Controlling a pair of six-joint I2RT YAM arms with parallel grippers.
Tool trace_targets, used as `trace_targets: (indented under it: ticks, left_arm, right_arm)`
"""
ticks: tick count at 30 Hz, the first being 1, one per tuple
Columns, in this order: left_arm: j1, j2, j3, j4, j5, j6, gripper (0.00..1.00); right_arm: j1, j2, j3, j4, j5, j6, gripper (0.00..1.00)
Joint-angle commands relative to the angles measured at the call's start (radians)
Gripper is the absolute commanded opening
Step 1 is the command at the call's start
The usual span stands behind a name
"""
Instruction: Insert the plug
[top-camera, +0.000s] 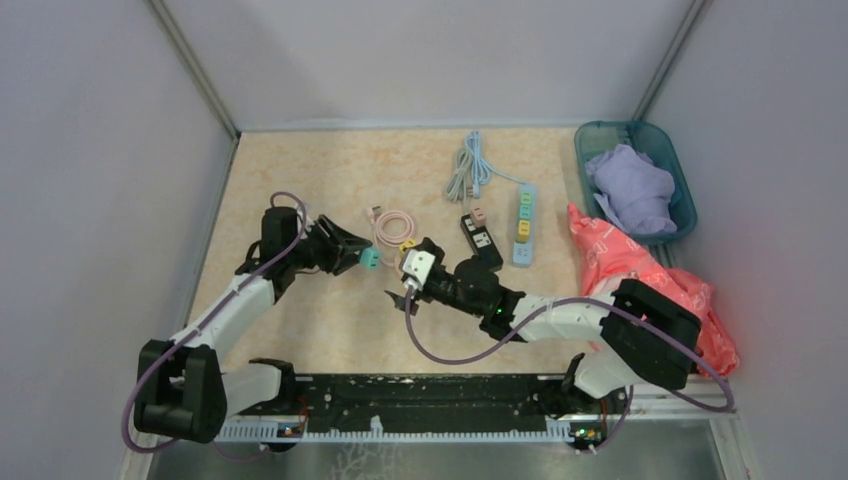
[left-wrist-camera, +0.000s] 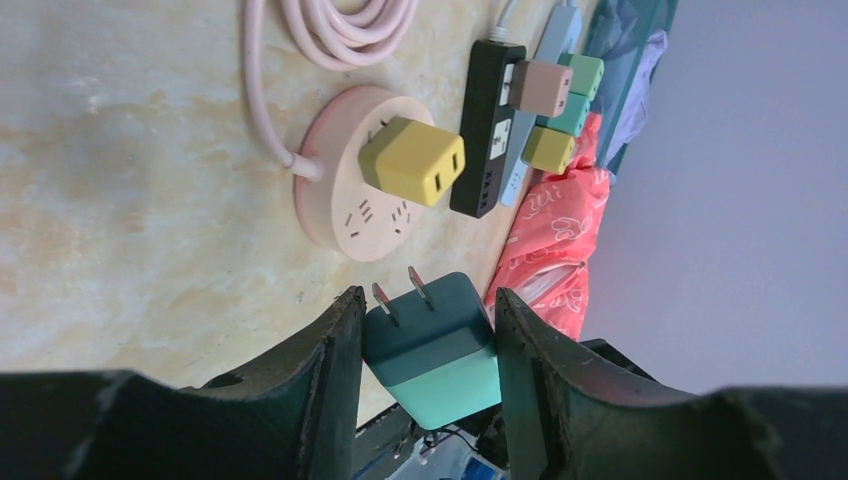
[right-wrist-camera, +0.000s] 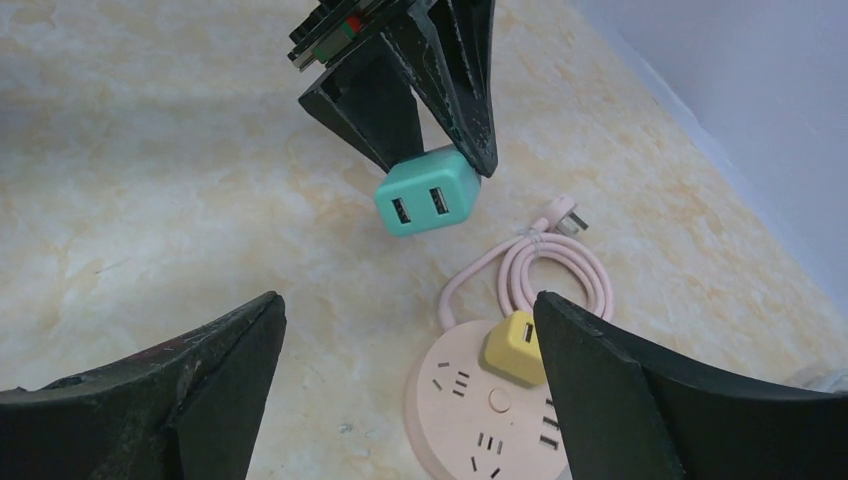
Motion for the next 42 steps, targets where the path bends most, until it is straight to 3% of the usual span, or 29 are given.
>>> trace_targets:
  ticks: [1,8,22,42]
  left_arm:
    - [-0.037,-0.041,-0.001,0.036,-0.022,-0.052,0.37]
    - [-0.077,-0.038,0.024,0.036,-0.025,-0.053,0.37]
    - [-0.131,-0.016,0.058,0.036,-0.036,-0.054,0.38]
    - [-0.162,-0.01,0.055,0.051,-0.035,-0.076,0.39]
  right_arm:
    - [0.015,0.041,0.066,0.157,-0.038,-0.127,0.92]
    - [0.023,0.106,0.097,0.223,-0.018,-0.199,0.84]
    - [0.05,0.168,0.113,0.199,0.066,-0.383,0.73]
    - [0.081,0.252,0.125,0.271,0.143,-0.45,0.43]
